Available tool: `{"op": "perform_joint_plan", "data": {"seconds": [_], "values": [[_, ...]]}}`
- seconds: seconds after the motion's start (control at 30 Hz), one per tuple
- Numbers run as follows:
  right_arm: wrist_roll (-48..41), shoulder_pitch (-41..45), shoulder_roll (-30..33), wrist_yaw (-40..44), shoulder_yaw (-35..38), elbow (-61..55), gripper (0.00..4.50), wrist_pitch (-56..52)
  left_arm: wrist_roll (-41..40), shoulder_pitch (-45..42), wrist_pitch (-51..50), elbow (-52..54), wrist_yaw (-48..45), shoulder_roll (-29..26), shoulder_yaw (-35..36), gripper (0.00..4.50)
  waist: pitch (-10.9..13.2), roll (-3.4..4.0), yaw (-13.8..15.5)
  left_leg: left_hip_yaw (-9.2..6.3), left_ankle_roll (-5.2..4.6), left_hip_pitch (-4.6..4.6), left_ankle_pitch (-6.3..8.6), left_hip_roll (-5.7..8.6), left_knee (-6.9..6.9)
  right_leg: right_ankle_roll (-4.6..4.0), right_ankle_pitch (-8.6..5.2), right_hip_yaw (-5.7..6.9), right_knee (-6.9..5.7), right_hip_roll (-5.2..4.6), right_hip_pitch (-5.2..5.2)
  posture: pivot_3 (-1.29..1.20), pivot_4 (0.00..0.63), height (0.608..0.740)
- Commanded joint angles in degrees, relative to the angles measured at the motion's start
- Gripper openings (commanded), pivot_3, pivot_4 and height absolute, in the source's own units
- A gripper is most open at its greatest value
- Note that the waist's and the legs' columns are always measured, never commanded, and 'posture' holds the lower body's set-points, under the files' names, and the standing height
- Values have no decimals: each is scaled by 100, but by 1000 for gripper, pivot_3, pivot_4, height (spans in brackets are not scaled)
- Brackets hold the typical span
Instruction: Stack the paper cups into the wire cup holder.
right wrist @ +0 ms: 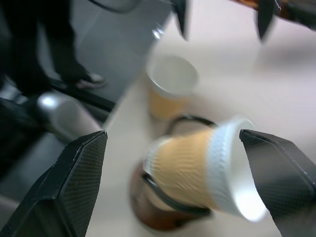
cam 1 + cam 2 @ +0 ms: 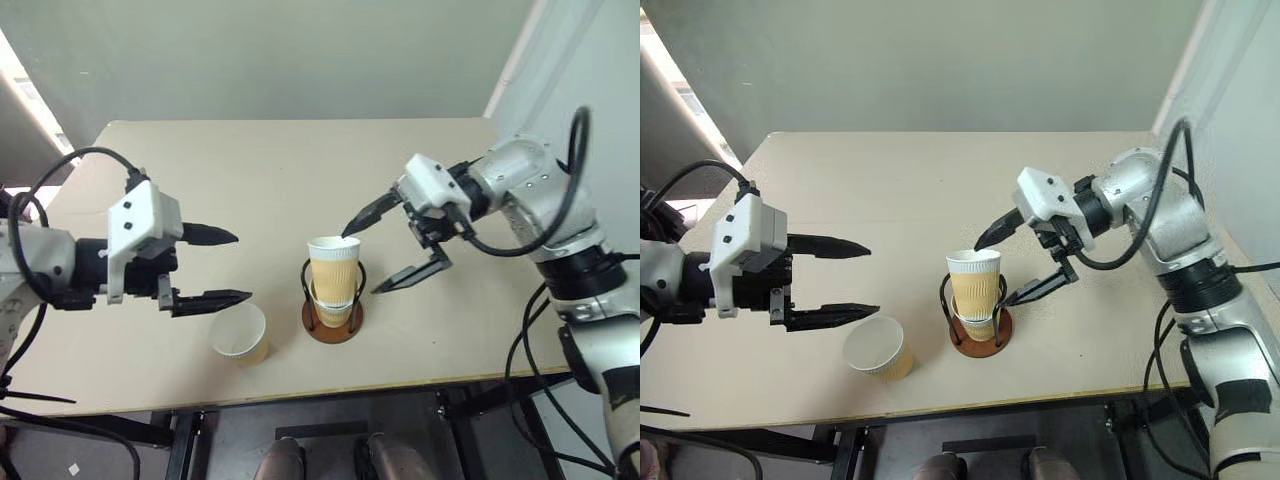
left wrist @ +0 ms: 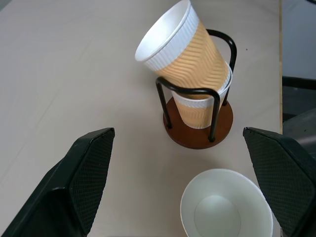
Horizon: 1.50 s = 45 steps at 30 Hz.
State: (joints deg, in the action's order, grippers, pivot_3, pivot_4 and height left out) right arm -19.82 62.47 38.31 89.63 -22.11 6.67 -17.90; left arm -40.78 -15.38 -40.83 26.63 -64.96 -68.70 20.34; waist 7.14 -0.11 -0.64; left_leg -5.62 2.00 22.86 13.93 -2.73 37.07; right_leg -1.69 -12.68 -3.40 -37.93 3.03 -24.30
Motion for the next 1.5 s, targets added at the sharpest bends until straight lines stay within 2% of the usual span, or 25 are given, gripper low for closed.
{"op": "perform_joint_plan", "data": {"seconds": [0.03,0.27,0.47,0.57,0.63,0.77,0.83,0.87,0.93,1.0,1.07,1.13,1.2,1.5], "values": [[658,158,-250,-292,-114,279,4469,552,20,-99,116,20,0,-12,22,4500,0,0,0,-1,0,0,0,0,0,0,1,1,0,0,0,0,150,740],[952,19,-197,250,-325,207,4469,890,-28,-34,71,116,57,-7,65,4500,1,1,37,0,2,15,5,0,-1,0,1,2,3,0,-11,0,150,740],[-692,208,793,287,-779,-775,4469,530,-74,123,50,180,-3,-48,230,4500,1,2,50,3,6,25,6,1,0,1,-3,1,13,0,-10,0,150,740],[-598,324,703,287,-567,-738,4469,616,-39,81,91,123,12,-50,178,4500,0,0,10,5,8,18,5,1,1,4,-9,0,12,2,-6,0,150,740],[-313,559,516,162,-307,-359,4469,652,-27,66,107,123,27,-31,132,4500,0,0,-23,6,8,6,5,-2,0,4,-9,-4,5,5,-4,0,150,740],[-65,797,557,220,29,218,4469,704,32,93,143,123,-29,-68,38,4500,1,1,6,0,6,3,5,-4,-5,-7,-4,-3,-1,5,-8,0,150,740],[-415,737,726,272,219,258,4469,453,267,152,254,15,-144,-219,-93,4500,0,0,48,-2,6,5,5,-3,-3,-11,-6,-2,1,5,-6,0,150,740],[-856,663,873,283,321,156,4469,68,478,165,360,-109,-182,-325,-226,4500,0,0,62,-2,6,7,6,-3,-2,-12,-6,-2,2,5,-6,0,150,740],[-932,436,867,233,640,138,4469,-184,995,158,622,-418,-244,-554,-644,4500,-1,-2,76,-1,6,10,6,-1,-3,-12,-7,-4,6,4,-6,0,150,740],[-703,265,671,-271,826,121,4469,-250,1358,170,852,-588,-360,-715,-1004,4500,-1,-1,73,2,6,8,7,-1,-2,-13,-8,-6,7,4,-5,0,150,740],[-905,-53,607,-560,1032,-357,4469,-610,1517,35,989,-672,-485,-710,-1322,4500,-1,-2,56,1,6,8,7,-2,-3,-10,-6,-6,5,4,-8,0,150,740],[-1312,-360,647,-635,1302,-964,4469,-1040,1809,-305,1050,-822,-484,-590,-1800,4500,-1,-1,57,1,6,11,7,-2,-5,-10,-6,-4,4,5,-12,0,150,740],[-1306,-433,614,-803,1388,-1182,4469,-1204,2061,-555,1118,-975,-532,-451,-2191,4500,1,2,67,1,7,16,7,-2,-6,-7,-8,-2,3,5,-16,0,150,740],[-1620,-645,605,-1165,1637,-1806,4469,-1923,2572,-1051,1074,-1180,-665,88,-2962,4500,0,-1,67,1,6,22,7,-1,-3,4,-6,-4,8,4,-15,0,150,740]]}}
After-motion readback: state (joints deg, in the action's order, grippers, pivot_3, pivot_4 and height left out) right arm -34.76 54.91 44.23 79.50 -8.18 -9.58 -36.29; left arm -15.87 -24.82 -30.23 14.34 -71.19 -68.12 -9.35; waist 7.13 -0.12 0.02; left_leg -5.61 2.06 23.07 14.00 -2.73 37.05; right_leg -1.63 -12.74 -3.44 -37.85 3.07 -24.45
